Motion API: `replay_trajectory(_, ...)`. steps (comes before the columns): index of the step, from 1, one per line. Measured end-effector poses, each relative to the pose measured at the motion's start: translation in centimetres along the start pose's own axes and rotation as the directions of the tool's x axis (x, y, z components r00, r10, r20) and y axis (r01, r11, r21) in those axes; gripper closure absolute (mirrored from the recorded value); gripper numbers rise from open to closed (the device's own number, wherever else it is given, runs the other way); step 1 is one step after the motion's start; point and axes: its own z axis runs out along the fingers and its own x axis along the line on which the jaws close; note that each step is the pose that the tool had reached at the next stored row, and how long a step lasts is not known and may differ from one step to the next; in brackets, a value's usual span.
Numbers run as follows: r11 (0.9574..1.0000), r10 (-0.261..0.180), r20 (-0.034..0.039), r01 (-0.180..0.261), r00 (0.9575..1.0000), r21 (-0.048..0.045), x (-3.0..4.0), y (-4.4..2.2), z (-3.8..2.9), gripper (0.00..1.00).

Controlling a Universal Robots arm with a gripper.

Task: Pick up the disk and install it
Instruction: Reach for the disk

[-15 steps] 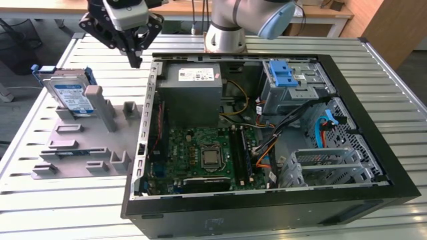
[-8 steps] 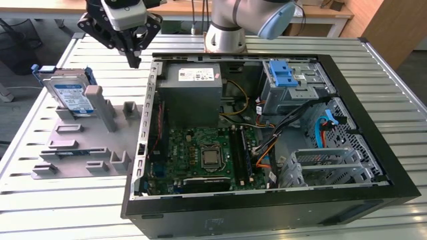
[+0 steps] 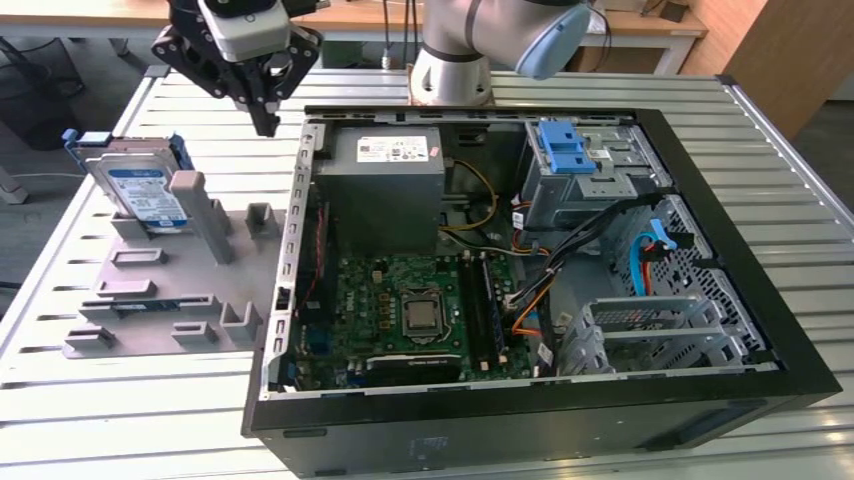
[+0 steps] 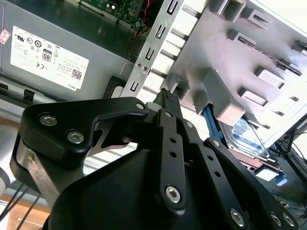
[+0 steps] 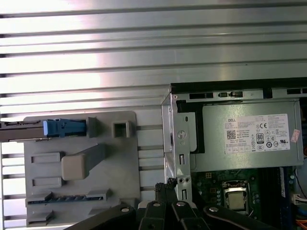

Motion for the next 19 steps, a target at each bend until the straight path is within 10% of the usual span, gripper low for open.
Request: replay_trajectory(19,1.0,0.0,0.0,0.0,1.0,-0.0001,0.56,-0.05,0.06,0.89)
